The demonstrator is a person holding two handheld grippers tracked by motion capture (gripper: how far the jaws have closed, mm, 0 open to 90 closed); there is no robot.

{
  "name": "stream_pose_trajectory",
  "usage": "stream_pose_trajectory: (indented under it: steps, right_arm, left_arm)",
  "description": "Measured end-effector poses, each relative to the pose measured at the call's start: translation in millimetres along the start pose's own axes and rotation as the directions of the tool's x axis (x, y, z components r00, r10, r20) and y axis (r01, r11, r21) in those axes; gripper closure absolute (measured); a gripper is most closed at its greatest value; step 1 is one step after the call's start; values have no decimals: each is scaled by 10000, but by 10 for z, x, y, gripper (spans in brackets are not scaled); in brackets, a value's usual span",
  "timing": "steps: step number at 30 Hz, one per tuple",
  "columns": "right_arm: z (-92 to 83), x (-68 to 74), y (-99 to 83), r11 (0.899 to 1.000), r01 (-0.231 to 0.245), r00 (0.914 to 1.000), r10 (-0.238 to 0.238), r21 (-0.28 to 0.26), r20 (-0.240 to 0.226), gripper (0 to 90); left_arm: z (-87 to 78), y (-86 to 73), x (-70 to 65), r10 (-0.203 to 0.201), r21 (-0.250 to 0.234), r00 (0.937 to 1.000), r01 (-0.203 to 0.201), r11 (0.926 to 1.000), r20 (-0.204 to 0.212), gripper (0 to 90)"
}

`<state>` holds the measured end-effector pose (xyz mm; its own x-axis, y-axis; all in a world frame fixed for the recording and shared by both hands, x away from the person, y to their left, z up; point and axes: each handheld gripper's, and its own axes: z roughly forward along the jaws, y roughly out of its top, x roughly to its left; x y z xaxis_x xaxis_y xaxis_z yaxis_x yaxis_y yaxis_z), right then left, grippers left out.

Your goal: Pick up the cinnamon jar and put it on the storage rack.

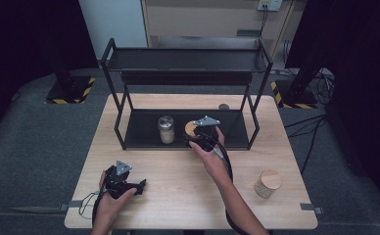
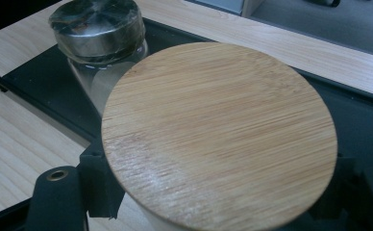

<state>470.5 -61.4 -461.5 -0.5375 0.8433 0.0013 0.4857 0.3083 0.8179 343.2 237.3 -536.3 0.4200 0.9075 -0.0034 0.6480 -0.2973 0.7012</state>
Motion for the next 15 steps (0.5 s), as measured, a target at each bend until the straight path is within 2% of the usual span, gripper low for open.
stream_pose_trajectory:
  steps: [15]
  right_arm:
    - [101,-75,37,9996,-270,9996,269,70,81,251]
  left_arm:
    - [0,0,0,-3,-3,10000,3,10000,-2,0]
